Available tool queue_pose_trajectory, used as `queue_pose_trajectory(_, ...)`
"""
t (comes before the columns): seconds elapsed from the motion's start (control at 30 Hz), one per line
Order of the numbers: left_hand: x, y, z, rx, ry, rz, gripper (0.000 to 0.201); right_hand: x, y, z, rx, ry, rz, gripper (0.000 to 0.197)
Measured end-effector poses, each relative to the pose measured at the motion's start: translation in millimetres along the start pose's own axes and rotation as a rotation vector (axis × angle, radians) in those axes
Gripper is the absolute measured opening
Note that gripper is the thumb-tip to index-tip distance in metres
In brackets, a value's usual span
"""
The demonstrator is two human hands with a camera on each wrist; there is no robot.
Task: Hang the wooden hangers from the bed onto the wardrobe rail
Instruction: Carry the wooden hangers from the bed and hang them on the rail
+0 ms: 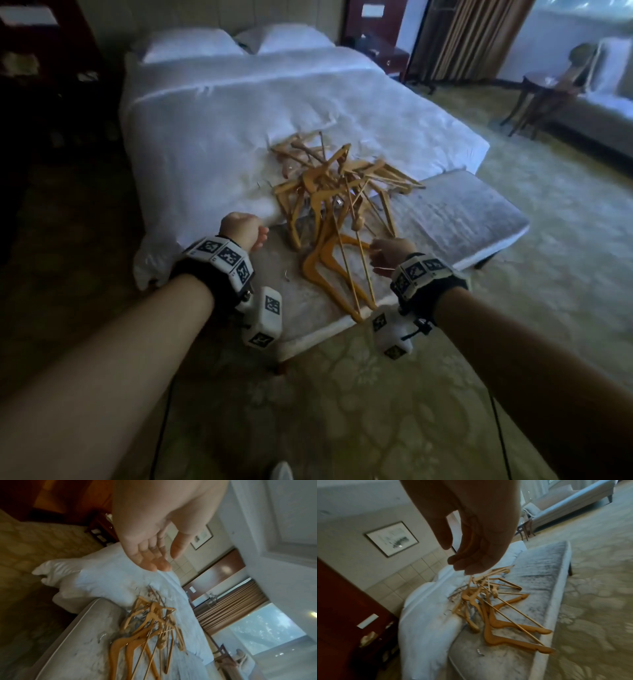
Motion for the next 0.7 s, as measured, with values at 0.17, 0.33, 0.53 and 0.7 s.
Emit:
queue_pose_trajectory(0.17,-71.1,-52.6,60.3,-0.014,-0.035,-0.142,0.029,59.6,-103.8,3.5,0.010,0.058,0.116,0.013)
queue_pose_trajectory(0.33,-164.2,-98.8,94.2,0.058,-0.049,-0.299,0.025,136.7,-196.3,41.2,-0.109,0.164,0.219,0.013)
queue_pose_trajectory(0.53,-279.4,-144.9,132.6,0.116,0.006,-0.400,0.022,202.8,-291.3,87.7,-0.235,0.446,0.091,0.037)
queue_pose_trajectory(0.7,-343.4,-172.2,161.8,0.133,0.037,-0.441,0.021,238.3,-342.0,116.7,-0.312,0.839,-0.044,0.052)
Point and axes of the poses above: each hand's wrist, its own y-axis away from the middle knuckle, its own z-axis out of the palm, x = y × z, the point moved 10 cm from there along -y, towards the middle knuckle, and after that the axes turned 3 degrees about -y, right-handed, at the moved point
